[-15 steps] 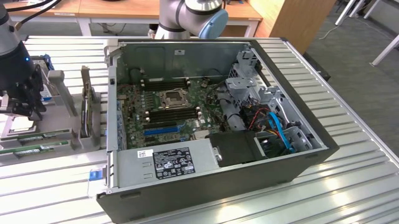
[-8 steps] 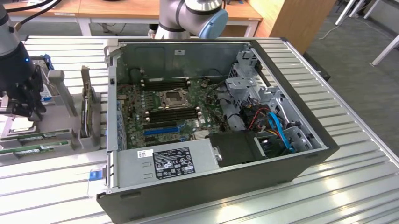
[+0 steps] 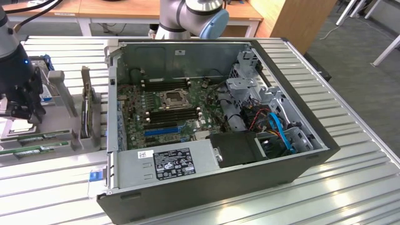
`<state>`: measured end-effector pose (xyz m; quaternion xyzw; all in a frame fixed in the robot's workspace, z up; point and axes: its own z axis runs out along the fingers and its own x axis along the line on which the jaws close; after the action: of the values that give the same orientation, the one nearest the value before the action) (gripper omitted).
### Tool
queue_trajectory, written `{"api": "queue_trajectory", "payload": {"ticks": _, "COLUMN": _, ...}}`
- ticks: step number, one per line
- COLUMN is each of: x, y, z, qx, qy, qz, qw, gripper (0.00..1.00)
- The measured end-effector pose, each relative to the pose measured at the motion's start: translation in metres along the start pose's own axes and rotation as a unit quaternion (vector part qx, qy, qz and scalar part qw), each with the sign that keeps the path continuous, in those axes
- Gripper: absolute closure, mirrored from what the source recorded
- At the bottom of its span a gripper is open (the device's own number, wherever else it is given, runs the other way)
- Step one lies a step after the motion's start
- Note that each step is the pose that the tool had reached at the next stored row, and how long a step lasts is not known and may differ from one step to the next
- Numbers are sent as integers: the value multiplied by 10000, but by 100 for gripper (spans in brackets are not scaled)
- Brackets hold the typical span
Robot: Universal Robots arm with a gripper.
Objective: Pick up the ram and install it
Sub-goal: 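Pick up the ram and move it above insertion slot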
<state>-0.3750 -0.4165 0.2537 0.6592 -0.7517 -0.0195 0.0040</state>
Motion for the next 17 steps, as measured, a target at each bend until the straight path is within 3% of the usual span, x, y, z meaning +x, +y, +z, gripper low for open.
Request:
{"api": "queue_trajectory", "payload": {"ticks": 11, "x": 24, "y": -3, "z": 0, "qx": 0, "qy": 0, "qz": -14, "qw": 10000, "gripper": 69}}
{"api": "queue_trajectory", "payload": {"ticks": 17, "x": 26, "y": -2, "z": -1, "qx": -6, "qy": 10, "qz": -301, "qw": 9995, "gripper": 69}}
